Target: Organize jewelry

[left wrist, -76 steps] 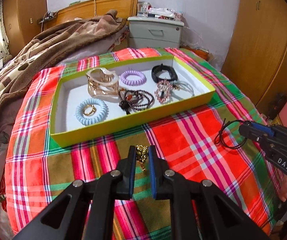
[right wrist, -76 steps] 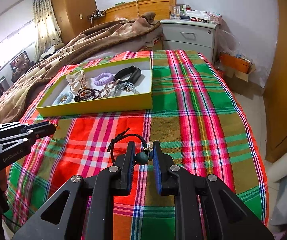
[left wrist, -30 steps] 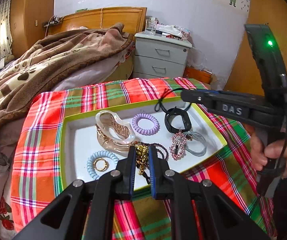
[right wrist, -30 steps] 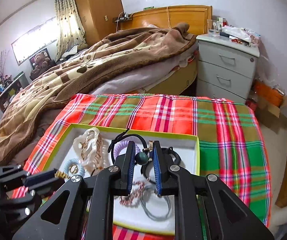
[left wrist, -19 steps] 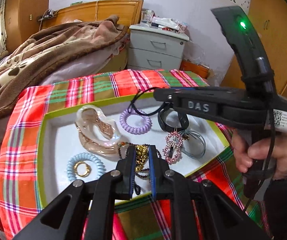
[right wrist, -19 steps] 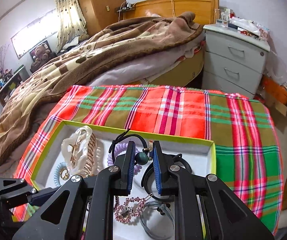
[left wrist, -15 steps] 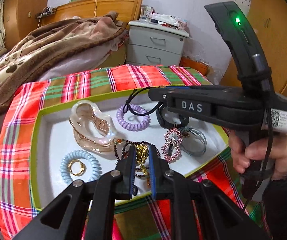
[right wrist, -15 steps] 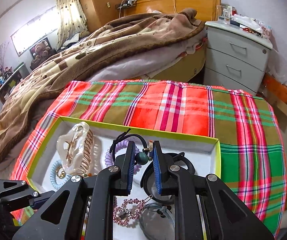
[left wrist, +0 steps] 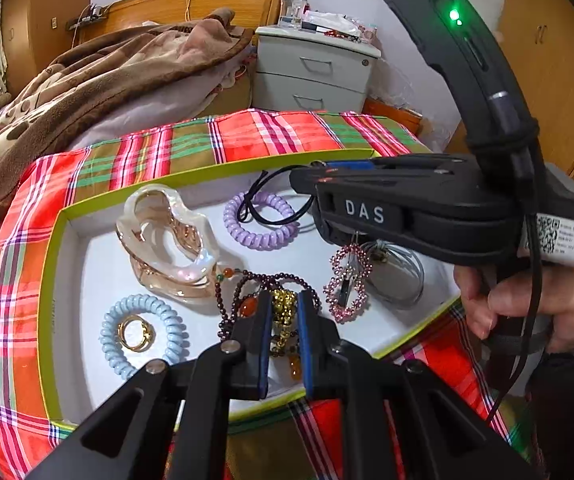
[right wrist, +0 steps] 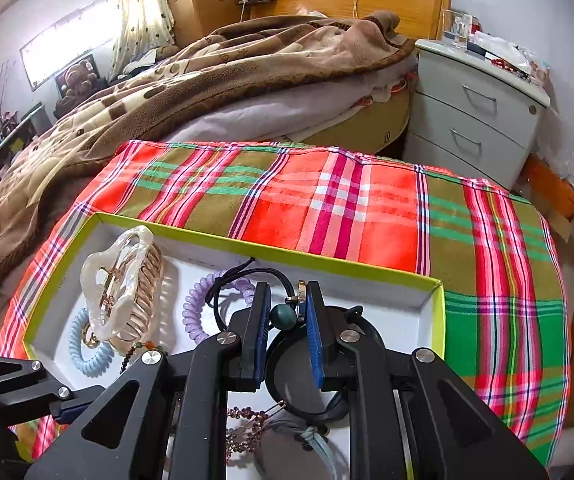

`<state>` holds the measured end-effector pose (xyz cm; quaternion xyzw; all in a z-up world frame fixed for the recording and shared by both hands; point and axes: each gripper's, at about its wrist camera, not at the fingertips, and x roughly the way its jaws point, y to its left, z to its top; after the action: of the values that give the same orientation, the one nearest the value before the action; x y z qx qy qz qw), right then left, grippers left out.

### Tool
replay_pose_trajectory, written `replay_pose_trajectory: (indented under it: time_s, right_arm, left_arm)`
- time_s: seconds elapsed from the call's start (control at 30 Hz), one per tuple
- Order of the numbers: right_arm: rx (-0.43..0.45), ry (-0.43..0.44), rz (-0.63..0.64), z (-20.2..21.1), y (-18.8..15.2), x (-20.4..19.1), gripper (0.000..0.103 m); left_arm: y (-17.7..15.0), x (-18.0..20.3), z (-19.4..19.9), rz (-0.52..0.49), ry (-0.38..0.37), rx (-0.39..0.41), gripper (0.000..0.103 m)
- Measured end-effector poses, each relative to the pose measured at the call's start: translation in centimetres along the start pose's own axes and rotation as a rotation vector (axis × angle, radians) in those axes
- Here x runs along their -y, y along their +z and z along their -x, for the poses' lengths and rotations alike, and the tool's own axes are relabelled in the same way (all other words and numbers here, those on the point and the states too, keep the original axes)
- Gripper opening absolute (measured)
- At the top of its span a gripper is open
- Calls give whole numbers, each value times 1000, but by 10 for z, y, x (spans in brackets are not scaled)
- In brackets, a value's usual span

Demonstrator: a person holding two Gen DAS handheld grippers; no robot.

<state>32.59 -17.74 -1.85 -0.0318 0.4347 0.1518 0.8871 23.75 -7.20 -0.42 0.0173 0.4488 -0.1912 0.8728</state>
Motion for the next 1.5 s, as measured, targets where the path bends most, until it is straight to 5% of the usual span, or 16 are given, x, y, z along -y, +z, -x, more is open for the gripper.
replay_pose_trajectory:
  time_s: [0.27,0.4,0.57,1.13,1.5]
  right_arm:
    - [0,-14,39,-3,2,-3,19]
    - [0,-16,42,-3,2,-2,21]
    - [2,-14,53,-3,2,-4,39]
    - [110,19,-51,41,-6,6,46]
    - [202,-169,-91,116,-64,-10,47]
  left_arm:
    - [2,-1,-4,5,-5,-10,15]
    - [2,-1,-4,11,-15,-6,26]
    - [3,-2,-4,14,-11,-5,27]
    - [-1,7,15,9,27,20,49]
    - [-27,7,62,37,137,99,56]
